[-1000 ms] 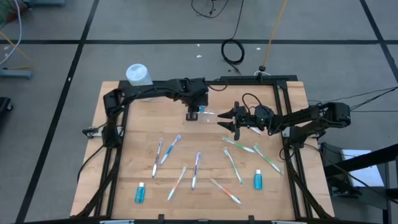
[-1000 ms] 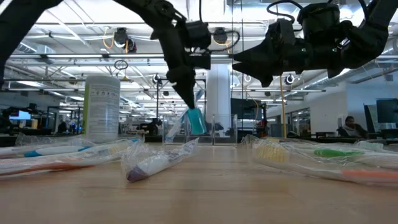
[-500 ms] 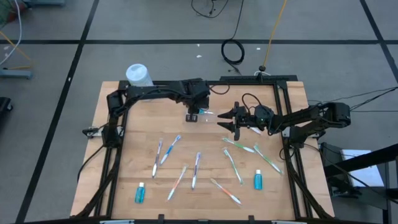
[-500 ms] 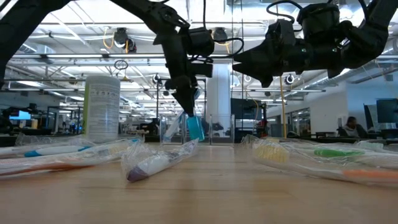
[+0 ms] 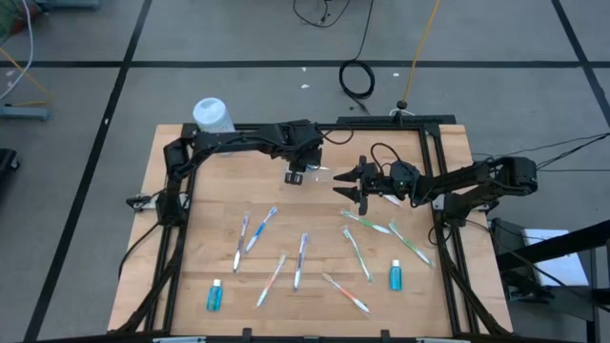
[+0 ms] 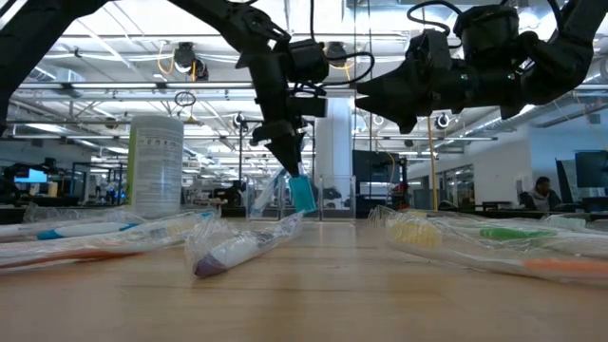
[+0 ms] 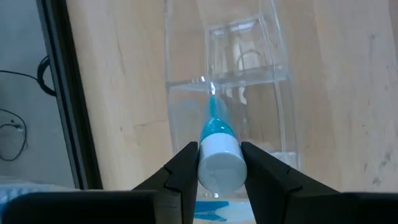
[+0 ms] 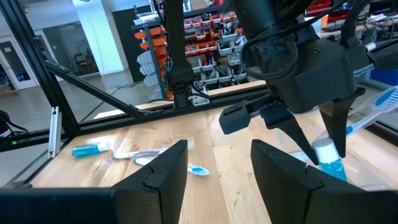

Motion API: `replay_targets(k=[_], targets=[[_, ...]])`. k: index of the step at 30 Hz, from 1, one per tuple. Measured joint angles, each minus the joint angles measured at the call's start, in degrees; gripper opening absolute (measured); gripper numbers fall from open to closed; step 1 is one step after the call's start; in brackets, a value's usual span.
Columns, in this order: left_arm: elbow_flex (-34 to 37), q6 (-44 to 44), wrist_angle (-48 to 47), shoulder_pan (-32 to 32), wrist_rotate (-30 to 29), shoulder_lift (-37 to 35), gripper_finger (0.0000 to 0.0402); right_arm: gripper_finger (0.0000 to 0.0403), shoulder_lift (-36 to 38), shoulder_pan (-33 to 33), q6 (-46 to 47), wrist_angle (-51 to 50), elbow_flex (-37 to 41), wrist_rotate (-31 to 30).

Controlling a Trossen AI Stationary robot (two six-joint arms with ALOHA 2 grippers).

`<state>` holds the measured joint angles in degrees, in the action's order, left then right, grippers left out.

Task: Pick & Place toothbrushing station
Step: Put the top blue mouthwash bottle into the transparent organizer, then put the blue toothbrush into the transparent organizer

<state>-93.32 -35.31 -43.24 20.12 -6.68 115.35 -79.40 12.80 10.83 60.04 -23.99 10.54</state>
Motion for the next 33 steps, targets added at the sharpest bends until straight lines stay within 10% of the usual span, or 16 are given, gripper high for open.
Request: replay_targets(k=[15, 33], targets=[[0.0, 1.1, -0.1, -0.2, 0.0, 0.0, 0.0115, 0.0169, 0.0, 0.0, 0.0, 0.0, 0.0, 0.0], [0.1, 0.1, 0.2, -1.7, -0.6, -0.9, 0.0207, 0.0169, 0.0, 0.0, 0.0, 0.0, 0.0, 0.0]])
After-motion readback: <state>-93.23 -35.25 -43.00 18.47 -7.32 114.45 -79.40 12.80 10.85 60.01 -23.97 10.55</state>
